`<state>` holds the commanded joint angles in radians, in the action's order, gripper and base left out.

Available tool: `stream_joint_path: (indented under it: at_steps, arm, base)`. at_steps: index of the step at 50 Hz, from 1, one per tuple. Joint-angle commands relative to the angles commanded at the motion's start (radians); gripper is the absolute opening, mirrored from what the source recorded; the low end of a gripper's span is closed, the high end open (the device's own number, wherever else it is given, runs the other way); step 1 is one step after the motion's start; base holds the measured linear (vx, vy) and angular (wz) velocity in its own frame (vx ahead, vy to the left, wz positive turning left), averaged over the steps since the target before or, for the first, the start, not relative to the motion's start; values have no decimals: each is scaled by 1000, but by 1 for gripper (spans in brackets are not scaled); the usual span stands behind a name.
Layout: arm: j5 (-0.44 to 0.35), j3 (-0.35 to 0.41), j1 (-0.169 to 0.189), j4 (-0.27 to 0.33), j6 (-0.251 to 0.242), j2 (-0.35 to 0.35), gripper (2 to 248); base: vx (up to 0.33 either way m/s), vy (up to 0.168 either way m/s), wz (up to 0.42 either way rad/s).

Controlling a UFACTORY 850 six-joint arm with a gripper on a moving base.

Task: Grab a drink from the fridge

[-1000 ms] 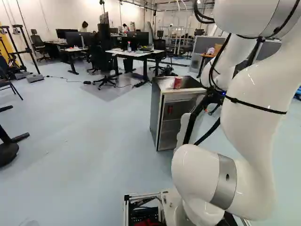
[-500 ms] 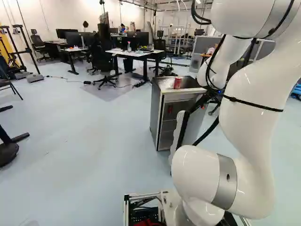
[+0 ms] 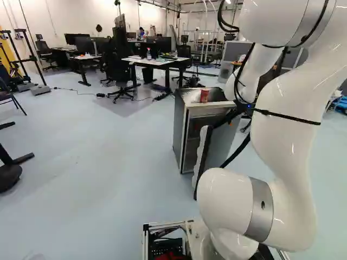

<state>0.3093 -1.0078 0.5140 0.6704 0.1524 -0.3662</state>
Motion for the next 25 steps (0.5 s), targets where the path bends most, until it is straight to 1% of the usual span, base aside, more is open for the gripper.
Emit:
stream_joint_path:
  at_steps: [25]
  arm:
    - [-15,-7,-20,28,0,-5,247]
  base:
    - [0,0,0]
